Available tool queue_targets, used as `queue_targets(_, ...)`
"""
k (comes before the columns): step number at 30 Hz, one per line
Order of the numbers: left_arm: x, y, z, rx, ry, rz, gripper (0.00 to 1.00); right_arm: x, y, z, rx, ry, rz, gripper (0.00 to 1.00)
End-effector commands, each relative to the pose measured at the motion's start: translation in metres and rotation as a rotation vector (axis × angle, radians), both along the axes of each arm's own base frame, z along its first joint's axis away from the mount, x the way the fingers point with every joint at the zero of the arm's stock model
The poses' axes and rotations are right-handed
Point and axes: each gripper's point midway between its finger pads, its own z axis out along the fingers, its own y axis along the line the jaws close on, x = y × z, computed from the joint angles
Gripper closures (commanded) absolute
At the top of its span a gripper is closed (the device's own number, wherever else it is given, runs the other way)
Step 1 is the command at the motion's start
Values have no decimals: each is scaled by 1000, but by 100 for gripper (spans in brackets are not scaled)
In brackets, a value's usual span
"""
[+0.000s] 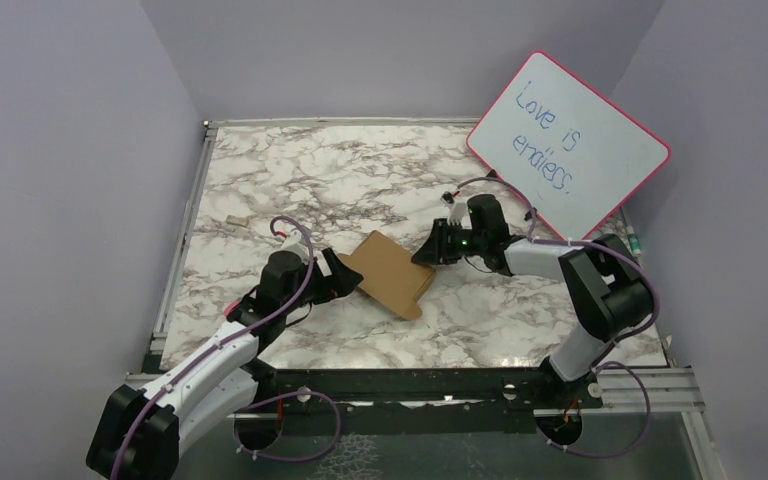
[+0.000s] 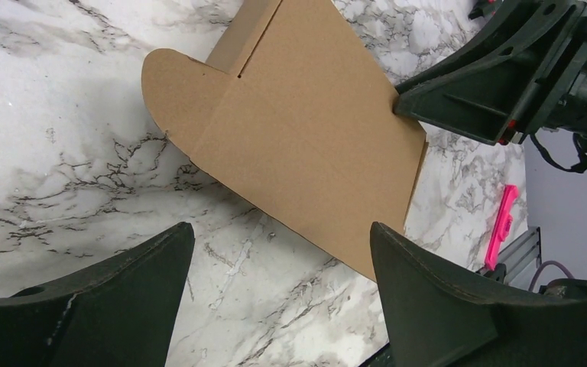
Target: Fold the paper box
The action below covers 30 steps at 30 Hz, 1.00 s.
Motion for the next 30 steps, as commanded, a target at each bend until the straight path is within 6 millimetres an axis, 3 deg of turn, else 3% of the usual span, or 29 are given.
queue_targets(1,1,-5,11,-39,-32,-17,14,-17,-3,-10,100,117,27,75)
queue_targets(6,1,-9,23,-85,-47,-15,14,-26,-10,-8,213,184,40,79)
queue_targets(20,0,-14,27,-128,-43,-27,14,-34,-36,-41,324,349,-46,82)
queue_targets(30,6,-20,34,-160,-50,-28,14,-30,-47,-64,236,344,-82,80)
